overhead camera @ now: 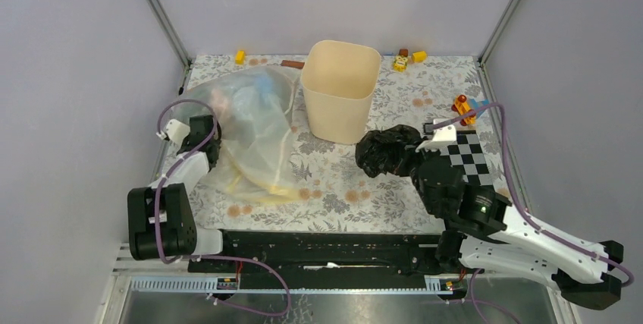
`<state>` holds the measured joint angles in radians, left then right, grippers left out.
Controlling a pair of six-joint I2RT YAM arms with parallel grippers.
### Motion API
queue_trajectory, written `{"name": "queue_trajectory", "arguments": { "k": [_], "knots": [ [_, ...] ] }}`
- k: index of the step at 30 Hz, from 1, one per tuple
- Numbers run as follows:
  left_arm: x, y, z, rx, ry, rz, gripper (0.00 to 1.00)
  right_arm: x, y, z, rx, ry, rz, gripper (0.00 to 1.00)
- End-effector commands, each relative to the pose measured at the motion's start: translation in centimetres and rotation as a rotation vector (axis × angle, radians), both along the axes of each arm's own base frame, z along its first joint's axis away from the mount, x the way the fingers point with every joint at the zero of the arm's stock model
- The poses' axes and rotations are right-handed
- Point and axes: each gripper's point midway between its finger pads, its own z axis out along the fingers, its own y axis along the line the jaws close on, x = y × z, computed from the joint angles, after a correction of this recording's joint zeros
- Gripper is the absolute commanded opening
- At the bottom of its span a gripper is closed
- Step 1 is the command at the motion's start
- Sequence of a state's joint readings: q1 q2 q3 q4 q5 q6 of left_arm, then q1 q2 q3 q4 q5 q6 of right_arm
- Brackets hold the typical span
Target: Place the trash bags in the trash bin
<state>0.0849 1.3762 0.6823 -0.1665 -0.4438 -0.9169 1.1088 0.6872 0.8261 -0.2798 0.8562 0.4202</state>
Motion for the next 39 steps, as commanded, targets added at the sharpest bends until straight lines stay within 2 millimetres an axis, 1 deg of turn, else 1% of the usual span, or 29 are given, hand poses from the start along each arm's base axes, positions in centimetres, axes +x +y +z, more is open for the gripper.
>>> {"name": "queue_trajectory", "arguments": {
  "k": [1, 3, 4, 5, 6, 7, 8, 9, 10, 11, 15, 17, 18, 19, 20, 21, 22, 24, 25, 26, 28, 29, 31, 34, 35, 36, 37, 38, 39],
  "knots": [
    [2.9, -0.3, 4.8, -0.014, -0.227, -0.035, 0.02, -0.1, 0.8, -2.3, -0.044, 0.07, 0.01, 0.0],
    [4.1, -2.3, 6.5, -0.024, -0.25, -0.149, 0.12, -0.2, 2.1, -3.3, -0.068, 0.102, 0.051, 0.0],
    [4.3, -3.2, 7.4, -0.008, -0.243, -0.192, 0.22, -0.1, 2.6, -3.8, -0.077, 0.117, 0.063, 0.0],
    [4.2, -3.7, 8.3, 0.02, -0.227, -0.213, 0.34, -0.1, 3.1, -4.2, -0.085, 0.132, 0.075, 0.0],
    [3.7, -4.1, 9.3, 0.055, -0.211, -0.211, 0.63, -0.1, 3.6, -4.6, -0.094, 0.146, 0.081, 0.01],
    [3.0, -4.1, 10.4, 0.083, -0.2, -0.189, 0.86, 0.1, 4.1, -5.3, -0.111, 0.164, 0.083, 0.03],
    [2.1, -3.8, 11.3, 0.094, -0.19, -0.155, 0.97, 0.2, 4.4, -5.7, -0.116, 0.176, 0.078, 0.05],
    [1.4, -3.5, 12.3, 0.098, -0.186, -0.135, 0.98, 0.3, 4.5, -6.0, -0.117, 0.187, 0.068, 0.05],
    [0.6, -3.3, 13.1, 0.102, -0.179, -0.12, 0.99, 0.4, 4.8, -6.3, -0.117, 0.196, 0.064, 0.06],
    [-0.3, -3.1, 14.4, 0.107, -0.194, -0.108, 0.99, 0.4, 5.0, -6.7, -0.121, 0.204, 0.065, 0.07],
    [-3.7, -1.9, 18.2, 0.126, -0.27, -0.03, 0.99, 0.5, 6.0, -7.4, -0.128, 0.223, 0.083, 0.1],
    [-5.7, -0.5, 20.0, 0.152, -0.304, 0.055, 0.99, 0.6, 6.2, -7.7, -0.132, 0.228, 0.087, 0.12],
    [-6.6, 0.1, 21.2, 0.174, -0.315, 0.083, 0.99, 0.6, 6.3, -7.8, -0.136, 0.231, 0.09, 0.13],
    [-7.1, 0.3, 22.2, 0.197, -0.322, 0.076, 0.99, 0.5, 6.3, -7.9, -0.141, 0.233, 0.092, 0.14],
    [-7.1, 0.0, 23.1, 0.211, -0.333, 0.025, 0.99, 0.5, 6.3, -8.0, -0.144, 0.234, 0.093, 0.15],
    [-6.5, -1.2, 24.0, 0.217, -0.353, -0.078, 0.99, 0.6, 6.4, -8.0, -0.144, 0.234, 0.093, 0.15],
    [-5.5, -2.9, 25.1, 0.207, -0.399, -0.206, 0.98, 0.6, 6.4, -8.2, -0.145, 0.234, 0.093, 0.15],
    [-4.3, -7.3, 25.6, 0.136, -0.442, -0.471, 0.96, 0.6, 6.4, -8.3, -0.147, 0.233, 0.092, 0.15],
    [-4.2, -10.1, 25.6, 0.063, -0.454, -0.609, 0.94, 0.6, 6.4, -8.5, -0.15, 0.234, 0.091, 0.15],
    [-4.1, -12.0, 25.2, 0.007, -0.444, -0.702, 0.93, 0.6, 6.4, -8.6, -0.152, 0.236, 0.092, 0.15],
    [-4.1, -15.3, 24.2, -0.08, -0.396, -0.84, 0.88, 0.6, 6.4, -9.0, -0.158, 0.241, 0.09, 0.15],
    [-4.2, -16.8, 23.9, -0.1, -0.38, -0.894, 0.84, 0.6, 6.3, -9.1, -0.162, 0.243, 0.09, 0.15],
    [-4.7, -19.8, 23.5, -0.112, -0.359, -0.987, 0.8, 0.5, 6.2, -9.5, -0.166, 0.247, 0.088, 0.15],
    [-5.4, -23.5, 23.2, -0.102, -0.355, -1.084, 0.61, 0.5, 6.0, -9.8, -0.165, 0.251, 0.079, 0.15],
    [-5.6, -24.5, 23.0, -0.103, -0.356, -1.112, 0.54, 0.5, 6.0, -9.9, -0.166, 0.252, 0.079, 0.16],
    [-5.7, -25.2, 22.7, -0.104, -0.359, -1.135, 0.46, 0.5, 5.9, -10.0, -0.168, 0.254, 0.078, 0.16],
    [-5.6, -25.7, 22.3, -0.1, -0.356, -1.147, 0.37, 0.4, 6.0, -10.0, -0.167, 0.254, 0.079, 0.15],
    [-5.4, -26.0, 21.9, -0.094, -0.348, -1.146, 0.3, 0.4, 6.0, -10.0, -0.166, 0.256, 0.081, 0.15],
    [-5.1, -25.9, 21.3, -0.08, -0.333, -1.137, 0.26, 0.4, 6.0, -10.1, -0.167, 0.258, 0.082, 0.15]
  ]
}}
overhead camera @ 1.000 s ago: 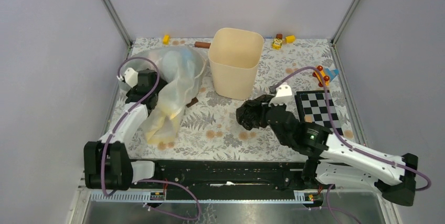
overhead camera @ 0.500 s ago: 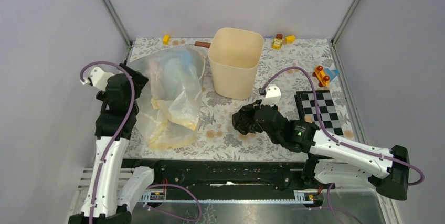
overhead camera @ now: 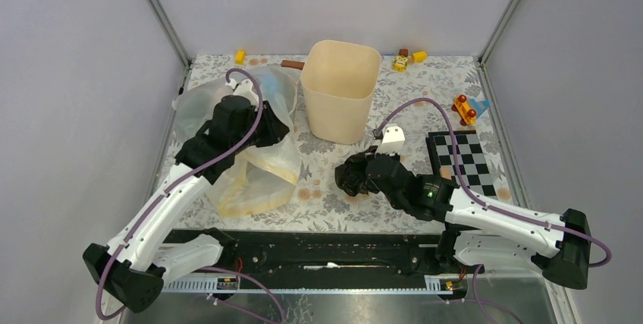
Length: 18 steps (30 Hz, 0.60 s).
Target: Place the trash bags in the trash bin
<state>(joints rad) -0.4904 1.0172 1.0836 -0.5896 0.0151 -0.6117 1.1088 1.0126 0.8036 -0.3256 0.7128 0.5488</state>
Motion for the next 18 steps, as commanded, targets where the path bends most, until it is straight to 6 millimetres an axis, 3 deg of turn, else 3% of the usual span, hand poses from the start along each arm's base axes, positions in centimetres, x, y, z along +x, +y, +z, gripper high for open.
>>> {"name": "queue_trajectory", "arguments": {
  "k": [1, 6, 10, 11, 14, 18],
  "knots": [
    [1.7, -0.8, 0.4, 0.014, -0.079, 0.011, 0.25, 0.2, 0.4, 0.2, 0.037, -0.004, -0.012, 0.15],
    [5.7, 3.0, -4.6, 0.125, -0.068, 0.266, 0.12, 0.1, 0.3, -0.1, 0.043, -0.002, -0.016, 0.15],
    [9.5, 8.9, -10.0, 0.143, 0.065, 0.452, 0.01, 0.0, 0.3, 0.1, 0.053, -0.002, -0.011, 0.15],
    [10.1, 10.5, -11.9, 0.15, 0.128, 0.515, 0.0, -0.1, 0.2, 0.1, 0.057, -0.003, -0.01, 0.15],
    [11.1, 14.6, -14.2, 0.141, 0.194, 0.717, 0.03, -0.2, 0.0, 0.2, 0.067, -0.004, -0.013, 0.15],
    [12.0, 18.3, -16.8, 0.126, 0.188, 0.893, 0.06, -0.2, 0.2, -0.1, 0.072, 0.006, -0.014, 0.16]
  ]
}}
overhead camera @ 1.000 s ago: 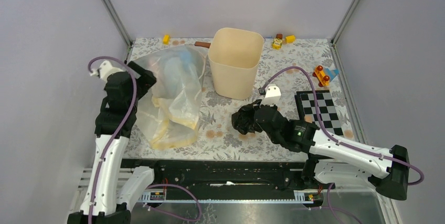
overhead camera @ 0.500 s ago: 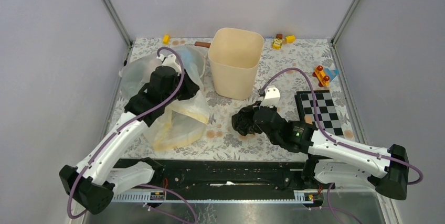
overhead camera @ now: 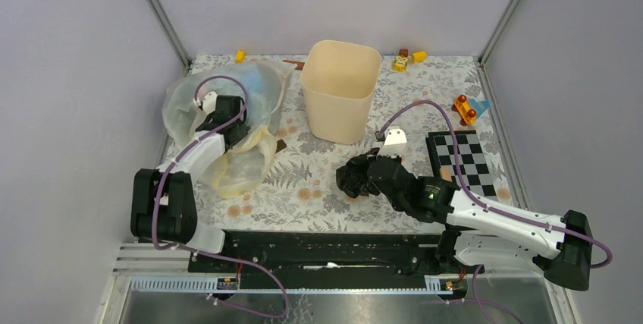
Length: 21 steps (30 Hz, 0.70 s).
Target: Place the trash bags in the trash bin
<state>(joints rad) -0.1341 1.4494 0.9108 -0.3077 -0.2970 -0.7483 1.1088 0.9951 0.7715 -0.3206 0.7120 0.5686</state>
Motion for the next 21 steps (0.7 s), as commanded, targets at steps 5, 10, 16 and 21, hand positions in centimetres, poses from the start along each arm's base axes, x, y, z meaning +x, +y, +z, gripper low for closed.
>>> {"name": "queue_trajectory", "arguments": {
  "k": [5, 10, 16, 21],
  "knots": [
    [2.8, 4.8, -1.6, 0.039, -0.034, 0.198, 0.08, -0.2, 1.9, 1.0, 0.088, 0.012, 0.045, 0.3],
    [1.8, 0.0, 2.1, 0.065, -0.12, -0.012, 0.29, -0.2, 3.6, 0.6, 0.09, 0.011, 0.114, 0.6],
    [-2.2, -4.6, 7.8, 0.07, -0.225, -0.207, 0.7, -0.5, 4.3, 0.3, 0.059, 0.041, 0.155, 0.73],
    [-5.6, -7.2, 11.7, -0.012, -0.311, -0.352, 0.78, -0.3, 2.7, -0.6, 0.059, 0.06, 0.116, 0.73]
  ]
}}
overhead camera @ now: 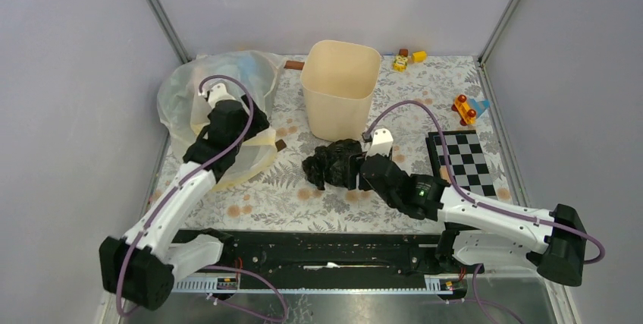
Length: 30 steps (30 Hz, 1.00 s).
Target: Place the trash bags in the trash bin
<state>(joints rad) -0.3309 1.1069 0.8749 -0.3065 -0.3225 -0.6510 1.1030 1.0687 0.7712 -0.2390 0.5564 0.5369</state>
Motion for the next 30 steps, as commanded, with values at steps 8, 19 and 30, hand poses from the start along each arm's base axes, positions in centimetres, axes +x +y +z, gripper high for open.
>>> {"name": "queue_trajectory", "arguments": {
  "k": [8, 19, 30],
  "knots": [
    [-8.0, -7.6, 4.9, -0.239, -0.091, -0.475, 0.84, 0.4, -0.3, 0.0, 0.085, 0.027, -0.026, 0.88],
    [-12.0, -14.8, -2.7, -0.16, 0.055, -0.779, 0.83, 1.3, 2.4, -2.5, 0.127, 0.081, -0.041, 0.61],
    [-11.3, -17.4, -7.0, -0.032, 0.055, -0.837, 0.83, 4.2, 2.7, -3.4, 0.233, 0.095, -0.162, 0.58]
  ]
}}
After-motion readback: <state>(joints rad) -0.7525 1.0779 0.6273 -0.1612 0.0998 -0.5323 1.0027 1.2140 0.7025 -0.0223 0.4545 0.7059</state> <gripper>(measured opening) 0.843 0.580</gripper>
